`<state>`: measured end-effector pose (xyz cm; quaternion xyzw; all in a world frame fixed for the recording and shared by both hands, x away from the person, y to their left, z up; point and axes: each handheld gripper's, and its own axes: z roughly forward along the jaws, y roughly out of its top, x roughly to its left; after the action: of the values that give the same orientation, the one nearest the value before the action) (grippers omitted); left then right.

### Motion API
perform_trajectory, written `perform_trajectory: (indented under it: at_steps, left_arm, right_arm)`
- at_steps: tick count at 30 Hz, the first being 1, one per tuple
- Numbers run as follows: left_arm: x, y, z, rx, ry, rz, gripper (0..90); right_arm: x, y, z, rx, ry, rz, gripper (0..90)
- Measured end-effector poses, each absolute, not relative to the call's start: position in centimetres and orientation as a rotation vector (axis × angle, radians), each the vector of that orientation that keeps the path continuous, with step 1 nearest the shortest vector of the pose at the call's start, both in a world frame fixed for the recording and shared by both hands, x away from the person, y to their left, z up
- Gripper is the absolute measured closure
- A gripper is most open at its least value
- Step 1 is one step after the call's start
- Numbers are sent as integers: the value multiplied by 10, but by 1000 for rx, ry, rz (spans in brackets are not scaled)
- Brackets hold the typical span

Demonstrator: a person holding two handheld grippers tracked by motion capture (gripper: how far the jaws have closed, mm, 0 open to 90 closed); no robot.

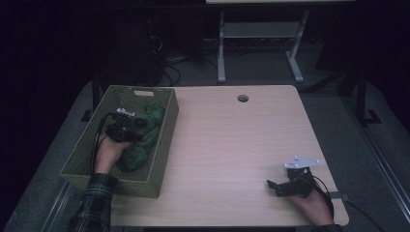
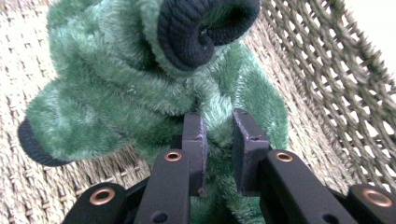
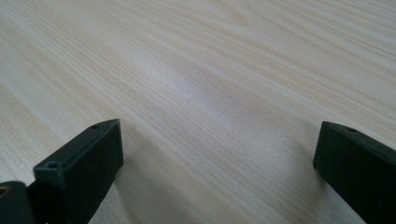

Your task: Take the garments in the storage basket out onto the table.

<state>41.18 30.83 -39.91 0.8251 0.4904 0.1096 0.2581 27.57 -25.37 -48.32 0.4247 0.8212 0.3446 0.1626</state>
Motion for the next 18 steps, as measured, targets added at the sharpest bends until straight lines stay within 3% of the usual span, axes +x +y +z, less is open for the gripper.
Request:
perform_trajectory:
  at_steps: [18]
  left_arm:
    - [388,324,-365,2036,1225,332,794]
  right_arm:
    - [276,-254,-483,1216,2342,982,11]
